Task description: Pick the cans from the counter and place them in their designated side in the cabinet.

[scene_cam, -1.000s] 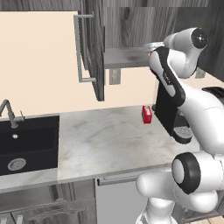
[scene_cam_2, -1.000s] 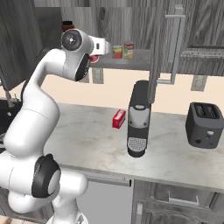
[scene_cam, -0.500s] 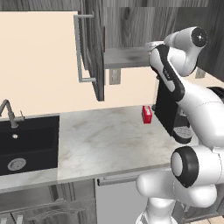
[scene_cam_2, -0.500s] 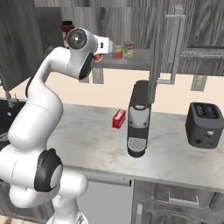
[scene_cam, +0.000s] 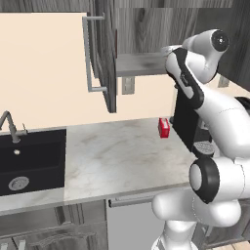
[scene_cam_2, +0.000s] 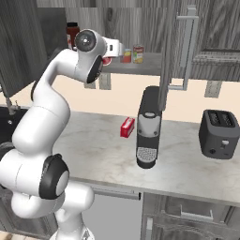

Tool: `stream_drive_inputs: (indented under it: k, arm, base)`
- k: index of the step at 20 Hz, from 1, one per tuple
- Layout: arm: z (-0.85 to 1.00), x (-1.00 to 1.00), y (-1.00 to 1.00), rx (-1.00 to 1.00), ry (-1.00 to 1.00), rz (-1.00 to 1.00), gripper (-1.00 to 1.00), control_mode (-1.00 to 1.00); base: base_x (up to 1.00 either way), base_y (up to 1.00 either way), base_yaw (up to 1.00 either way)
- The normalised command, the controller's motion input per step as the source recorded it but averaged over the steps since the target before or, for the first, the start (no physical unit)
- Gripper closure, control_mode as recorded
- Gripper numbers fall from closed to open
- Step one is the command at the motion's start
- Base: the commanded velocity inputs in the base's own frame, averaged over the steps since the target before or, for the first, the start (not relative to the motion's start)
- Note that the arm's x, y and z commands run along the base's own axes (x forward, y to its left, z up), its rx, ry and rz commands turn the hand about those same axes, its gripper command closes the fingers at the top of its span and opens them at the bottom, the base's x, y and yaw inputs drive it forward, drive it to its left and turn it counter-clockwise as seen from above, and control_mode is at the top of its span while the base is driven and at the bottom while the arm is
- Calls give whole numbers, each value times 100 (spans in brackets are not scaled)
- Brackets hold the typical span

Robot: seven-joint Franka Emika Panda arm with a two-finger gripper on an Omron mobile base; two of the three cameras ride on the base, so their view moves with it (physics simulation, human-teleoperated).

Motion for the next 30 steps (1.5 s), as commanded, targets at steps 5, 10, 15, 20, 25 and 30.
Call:
stream_drive_inputs:
  k: [5, 10, 15, 20, 25, 30]
  arm:
    - [-3, 9, 0, 0, 0, 0, 100, -100]
    - [-6, 9, 0, 0, 0, 0, 100, -100]
    - [-8, 9, 0, 0, 0, 0, 100, -100]
    - [-5, 9, 0, 0, 0, 0, 100, -100]
    - [-4, 12, 0, 0, 0, 0, 100, -100]
    - [0, 15, 0, 0, 0, 0, 100, -100]
  base:
    - [0, 0, 0]
    - [0, 0, 0]
    - [0, 0, 0]
    - [0, 0, 0]
    - [0, 0, 0]
    - [0, 0, 0]
